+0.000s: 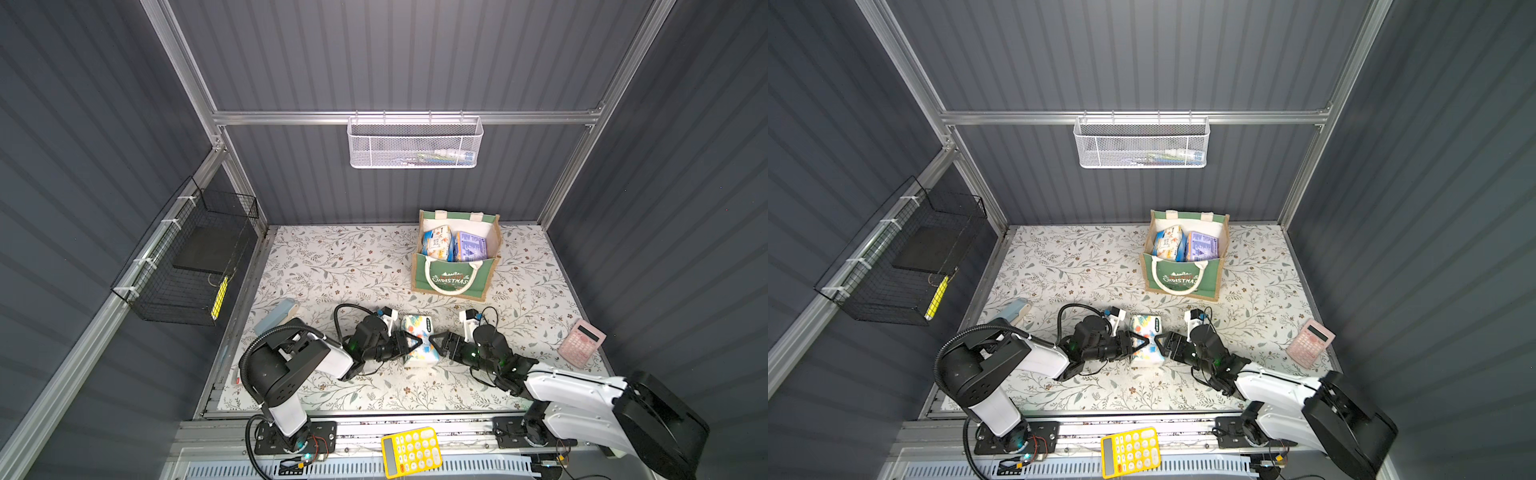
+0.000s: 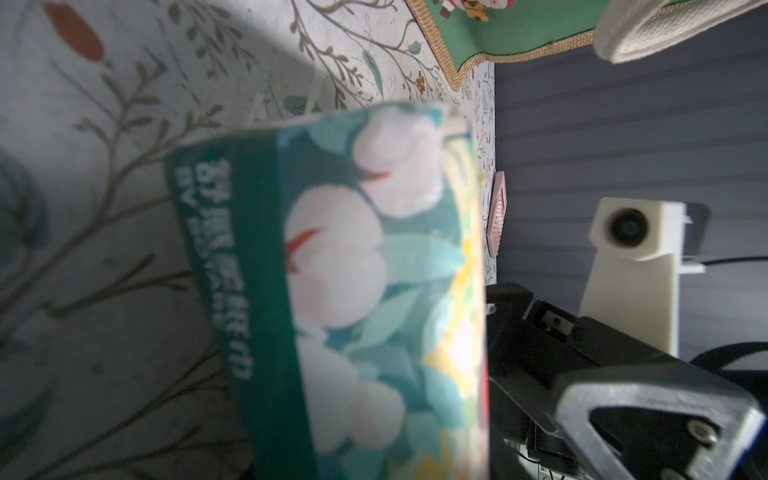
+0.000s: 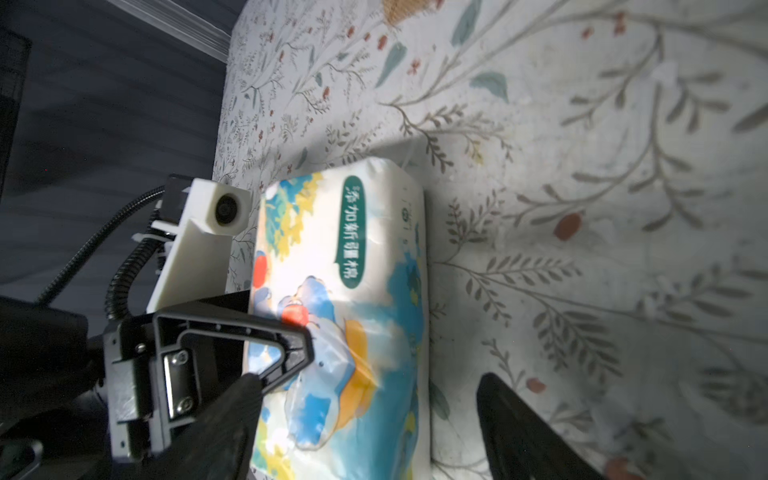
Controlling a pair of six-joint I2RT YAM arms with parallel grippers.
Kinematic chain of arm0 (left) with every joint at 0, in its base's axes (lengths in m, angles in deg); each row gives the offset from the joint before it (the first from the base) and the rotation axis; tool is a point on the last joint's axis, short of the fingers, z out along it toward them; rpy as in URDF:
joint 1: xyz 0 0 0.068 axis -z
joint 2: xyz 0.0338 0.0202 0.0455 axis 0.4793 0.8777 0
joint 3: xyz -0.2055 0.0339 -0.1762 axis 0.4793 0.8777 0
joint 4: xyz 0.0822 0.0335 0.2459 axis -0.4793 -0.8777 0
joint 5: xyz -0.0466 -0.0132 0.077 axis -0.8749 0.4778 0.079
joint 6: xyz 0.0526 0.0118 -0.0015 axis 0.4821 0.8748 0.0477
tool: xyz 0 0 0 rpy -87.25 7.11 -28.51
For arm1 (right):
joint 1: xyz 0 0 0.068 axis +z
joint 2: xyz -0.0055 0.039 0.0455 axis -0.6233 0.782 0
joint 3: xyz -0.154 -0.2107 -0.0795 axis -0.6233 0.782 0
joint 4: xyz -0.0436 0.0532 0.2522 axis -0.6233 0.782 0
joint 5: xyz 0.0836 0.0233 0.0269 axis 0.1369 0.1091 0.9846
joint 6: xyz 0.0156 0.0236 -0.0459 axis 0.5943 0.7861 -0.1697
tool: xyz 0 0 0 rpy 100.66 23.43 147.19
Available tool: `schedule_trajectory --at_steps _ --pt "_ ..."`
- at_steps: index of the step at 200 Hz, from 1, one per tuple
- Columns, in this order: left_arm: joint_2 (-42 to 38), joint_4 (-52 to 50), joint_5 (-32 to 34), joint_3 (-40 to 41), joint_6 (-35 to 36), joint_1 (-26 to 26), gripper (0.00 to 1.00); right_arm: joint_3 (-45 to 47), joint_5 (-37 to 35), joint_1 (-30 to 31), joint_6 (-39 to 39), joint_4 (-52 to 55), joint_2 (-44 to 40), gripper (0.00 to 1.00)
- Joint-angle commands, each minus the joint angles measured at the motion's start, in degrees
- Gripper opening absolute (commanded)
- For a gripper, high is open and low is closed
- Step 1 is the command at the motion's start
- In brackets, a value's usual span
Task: Put tissues into the canvas bag
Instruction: Pick up the pack of facial tissues from the center of the board, then place the pack of facial tissues in the canvas bag.
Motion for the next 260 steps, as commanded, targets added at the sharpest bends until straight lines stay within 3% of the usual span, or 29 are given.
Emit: schedule_trajectory --at_steps 1,38,62,91,155,186,260 --pt "-3.52 -1.67 0.32 -2.41 2.24 0.22 0.44 -3.83 -5.34 -0.34 -7.23 11.63 -7.93 0.97" --pt "-11.2 -16.18 0.78 -10.0 8.85 0.23 0.43 -7.7 -11.69 -1.22 -15.03 23.86 -21.63 0.99" --pt "-15.5 -32.6 3.09 -20.94 17.45 0.21 0.44 -11.04 -13.97 -2.84 -19.82 30.23 -27.99 0.99" --pt "-14.72 -42.93 3.1 -34.16 24.17 -0.22 0.48 -16.15 -15.6 -5.56 -25.48 36.27 -32.4 0.99" --pt "2.4 -52.73 -2.7 -63.69 29.86 -3.68 0.46 -21.02 -16.79 -13.77 -35.7 40.8 -35.42 0.99" --pt "12.29 -57.91 -1.57 -78.03 32.44 -4.14 0.46 -20.32 -15.32 -19.12 -37.28 40.19 -35.34 0.99" --pt "31.97 -59.14 -5.51 -100.12 26.8 -4.97 0.47 -18.63 -6.63 -29.71 -35.64 36.97 -33.34 0.99"
